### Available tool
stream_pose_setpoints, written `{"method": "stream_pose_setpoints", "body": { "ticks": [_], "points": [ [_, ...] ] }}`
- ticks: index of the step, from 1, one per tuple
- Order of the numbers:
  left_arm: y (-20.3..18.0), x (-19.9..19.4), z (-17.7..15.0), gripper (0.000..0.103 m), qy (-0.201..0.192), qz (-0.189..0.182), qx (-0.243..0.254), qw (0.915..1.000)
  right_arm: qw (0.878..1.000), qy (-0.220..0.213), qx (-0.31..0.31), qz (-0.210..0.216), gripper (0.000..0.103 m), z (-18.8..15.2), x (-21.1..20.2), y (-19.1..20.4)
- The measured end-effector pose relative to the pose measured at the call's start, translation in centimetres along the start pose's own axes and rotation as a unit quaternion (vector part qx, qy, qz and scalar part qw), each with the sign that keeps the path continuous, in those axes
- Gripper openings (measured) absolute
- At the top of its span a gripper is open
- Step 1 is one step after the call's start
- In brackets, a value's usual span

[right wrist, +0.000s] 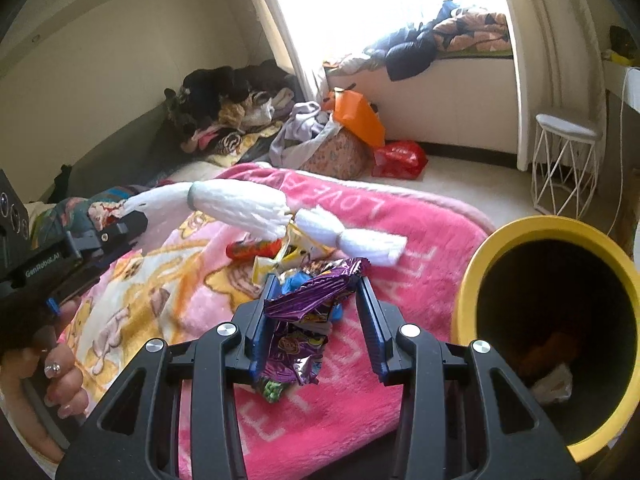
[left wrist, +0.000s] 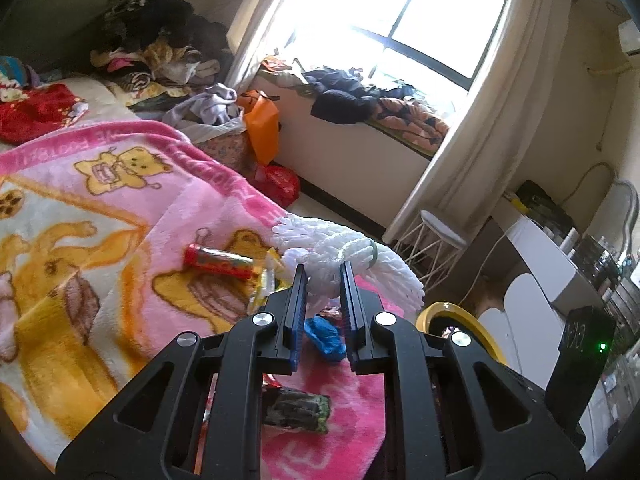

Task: Collect trash
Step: 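Grasp the purple candy wrapper with the right gripper while the left grasps the white mesh sleeve, then carry both items over the yellow bin and open both grippers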

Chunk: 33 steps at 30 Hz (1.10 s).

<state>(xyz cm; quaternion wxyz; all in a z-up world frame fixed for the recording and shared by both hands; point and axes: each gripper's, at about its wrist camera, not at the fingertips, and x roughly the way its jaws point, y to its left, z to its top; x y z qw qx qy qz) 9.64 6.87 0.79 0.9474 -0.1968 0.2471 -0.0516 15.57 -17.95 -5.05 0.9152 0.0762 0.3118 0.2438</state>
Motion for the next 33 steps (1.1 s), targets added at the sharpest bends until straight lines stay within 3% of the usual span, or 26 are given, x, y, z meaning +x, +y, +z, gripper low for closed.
{"method": "stream_pose_setpoints", "body": {
  "ticks": [33],
  "points": [
    [-6.8, 1.2, -1.7, 0.012, 0.019, -0.043, 0.058, 0.9972, 0.991, -0.074, 0.081, -0.082, 0.037, 1.0, -6.0, -8.8]
  ]
}}
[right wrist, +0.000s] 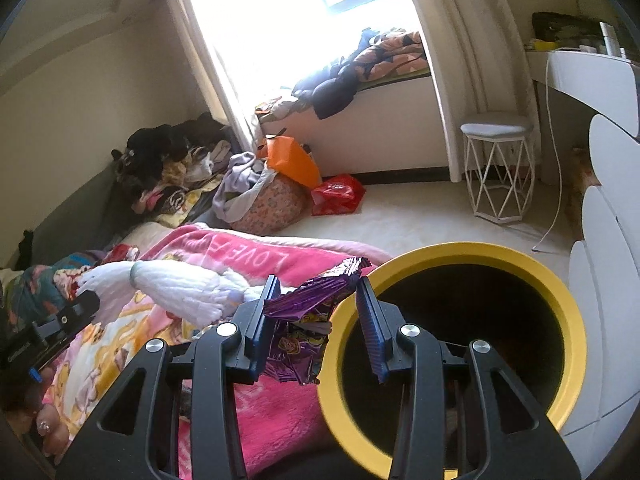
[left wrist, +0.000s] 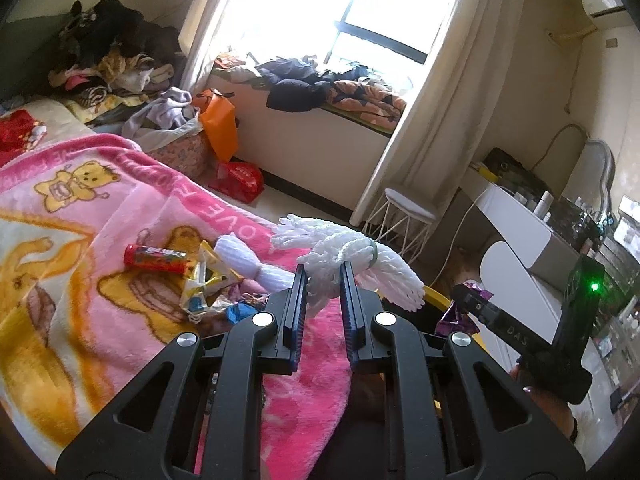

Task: Collect trash
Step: 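Carry both items over the yellow bin and open both grippers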

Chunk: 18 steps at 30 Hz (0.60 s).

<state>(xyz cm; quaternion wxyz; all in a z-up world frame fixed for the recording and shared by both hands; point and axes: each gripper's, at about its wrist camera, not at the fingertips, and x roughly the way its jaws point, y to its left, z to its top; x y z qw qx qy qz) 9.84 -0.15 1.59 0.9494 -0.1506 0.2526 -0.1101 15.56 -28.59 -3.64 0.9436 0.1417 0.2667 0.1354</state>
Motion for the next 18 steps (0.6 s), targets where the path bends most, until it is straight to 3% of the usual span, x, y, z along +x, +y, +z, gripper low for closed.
{"method": "stream_pose_setpoints", "body": {
  "ticks": [18],
  "points": [
    [-2.5, 1.3, -0.8, 0.012, 0.014, -0.012, 0.026, 0.9995, 0.999, -0.021, 0.028, -0.042, 0.037, 0.2, -1.0, -3.7]
  ]
}}
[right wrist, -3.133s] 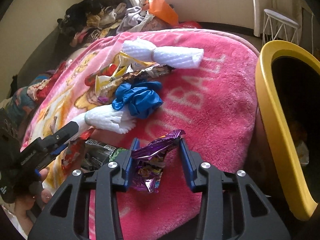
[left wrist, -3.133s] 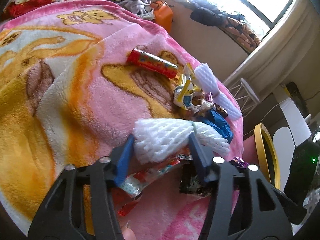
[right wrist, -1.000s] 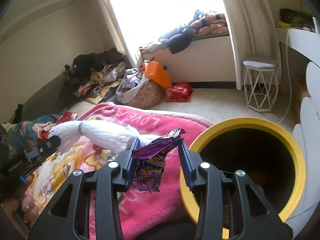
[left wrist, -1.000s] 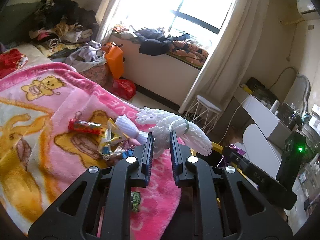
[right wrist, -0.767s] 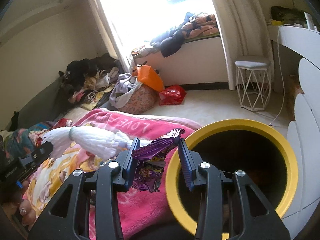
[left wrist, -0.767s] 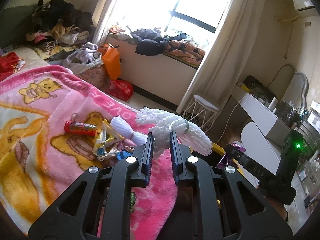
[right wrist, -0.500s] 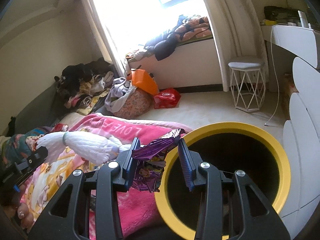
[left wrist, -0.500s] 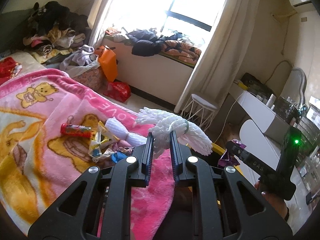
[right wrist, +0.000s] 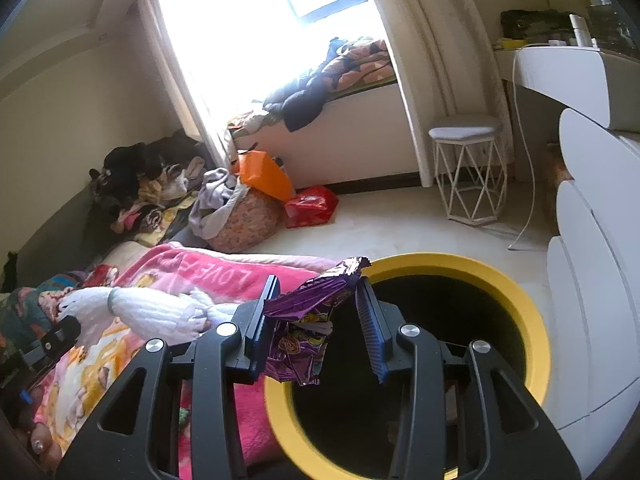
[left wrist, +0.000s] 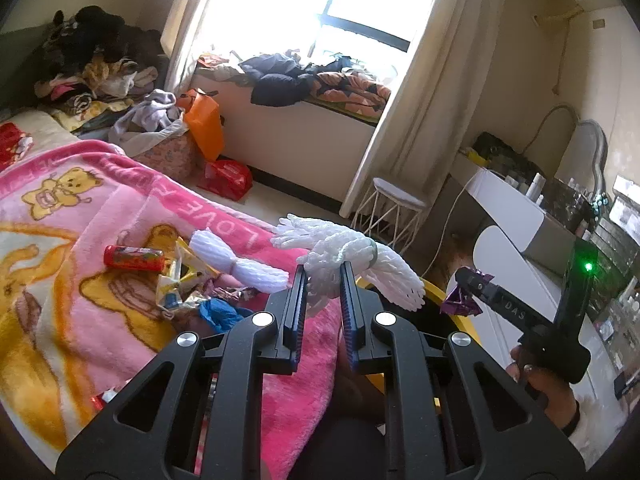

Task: Collect trash
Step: 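Carry both items over the yellow bin and open both grippers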

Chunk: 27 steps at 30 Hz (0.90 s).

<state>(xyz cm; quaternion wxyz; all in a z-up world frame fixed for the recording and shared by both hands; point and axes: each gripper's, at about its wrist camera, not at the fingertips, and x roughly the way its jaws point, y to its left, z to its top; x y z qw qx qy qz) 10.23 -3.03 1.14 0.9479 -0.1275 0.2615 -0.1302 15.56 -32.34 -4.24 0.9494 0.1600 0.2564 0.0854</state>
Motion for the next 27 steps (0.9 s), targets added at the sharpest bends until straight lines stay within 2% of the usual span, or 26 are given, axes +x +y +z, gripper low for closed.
{"method": "stream_pose_setpoints", "body": {
  "ticks": [27],
  "points": [
    [-4.7, 5.7, -2.6, 0.012, 0.056, -0.017, 0.045, 0.9973, 0.998, 0.013, 0.009, -0.066, 0.038, -0.6, 1.9, -5.6]
  ]
}}
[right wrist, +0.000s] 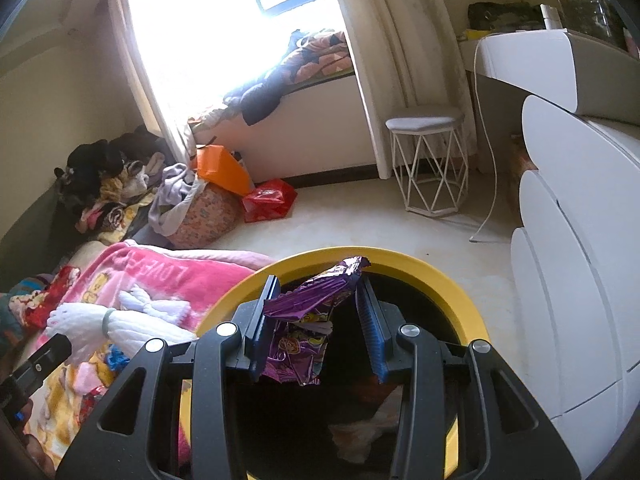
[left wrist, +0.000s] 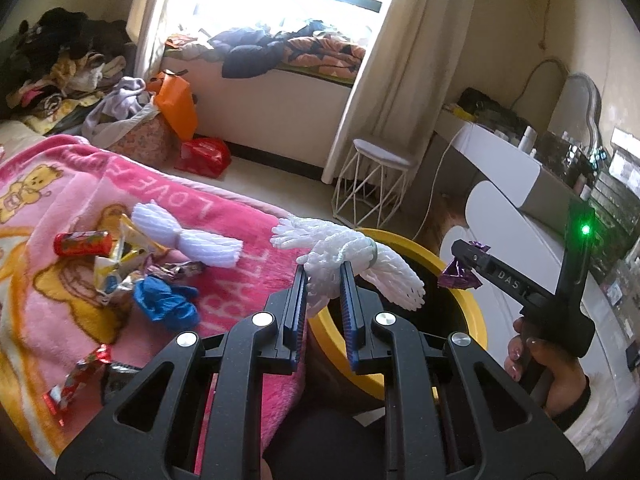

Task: Collect trash
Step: 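Carry both items over the yellow bin and open both grippers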

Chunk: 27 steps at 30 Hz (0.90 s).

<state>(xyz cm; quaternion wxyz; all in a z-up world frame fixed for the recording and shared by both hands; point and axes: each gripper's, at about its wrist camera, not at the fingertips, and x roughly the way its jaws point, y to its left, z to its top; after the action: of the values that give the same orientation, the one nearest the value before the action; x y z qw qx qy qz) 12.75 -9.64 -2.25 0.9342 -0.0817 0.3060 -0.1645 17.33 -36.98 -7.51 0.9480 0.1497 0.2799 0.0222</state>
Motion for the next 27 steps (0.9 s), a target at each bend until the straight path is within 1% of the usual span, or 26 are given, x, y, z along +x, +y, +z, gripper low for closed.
{"method": "stream_pose_setpoints", "body": {
  "ticks": [13, 19, 20, 21, 22, 23, 24, 25, 26, 27],
  "points": [
    [-2.1, 4.2, -1.3, 0.012, 0.046, -0.002, 0.034, 0.9984, 1.000, 0.022, 0.009, -0.011, 0.039, -0.6, 1.8, -2.1],
    [-3.0, 5.6, -1.5, 0.012, 0.058, -0.004, 0.046, 0.9972, 0.999, 0.030, 0.016, -0.012, 0.040, -0.8, 2.4, -2.8],
    [-3.1, 5.7, -1.5, 0.016, 0.058, -0.003, 0.047, 0.9972, 0.999, 0.032, 0.019, -0.012, 0.042, -0.8, 2.5, -2.9],
    [-3.1, 5.9, -1.5, 0.025, 0.057, -0.003, 0.045, 0.9973, 0.999, 0.033, 0.021, -0.011, 0.051, -0.7, 2.6, -3.1],
    [-3.1, 6.0, -1.4, 0.030, 0.057, -0.005, 0.042, 0.9975, 0.999, 0.034, 0.025, -0.012, 0.057, -0.7, 2.7, -3.1],
    [-3.0, 6.1, -1.4, 0.041, 0.057, -0.005, 0.037, 0.9977, 0.999, 0.034, 0.027, -0.012, 0.059, -0.7, 2.8, -3.2],
    [-2.9, 6.1, -1.4, 0.048, 0.056, -0.010, 0.032, 0.9979, 0.999, 0.035, 0.029, -0.013, 0.060, -0.7, 2.8, -3.2],
    [-2.9, 6.0, -1.4, 0.051, 0.055, -0.012, 0.029, 0.9980, 0.999, 0.035, 0.030, -0.013, 0.062, -0.8, 2.8, -3.4],
    [-2.8, 5.9, -1.4, 0.059, 0.052, -0.013, 0.026, 0.9982, 0.999, 0.036, 0.030, -0.015, 0.065, -0.8, 2.9, -3.4],
    [-2.7, 5.6, -1.3, 0.071, 0.045, -0.012, 0.022, 0.9987, 0.999, 0.036, 0.031, -0.017, 0.070, -0.9, 2.9, -3.4]
  ]
}}
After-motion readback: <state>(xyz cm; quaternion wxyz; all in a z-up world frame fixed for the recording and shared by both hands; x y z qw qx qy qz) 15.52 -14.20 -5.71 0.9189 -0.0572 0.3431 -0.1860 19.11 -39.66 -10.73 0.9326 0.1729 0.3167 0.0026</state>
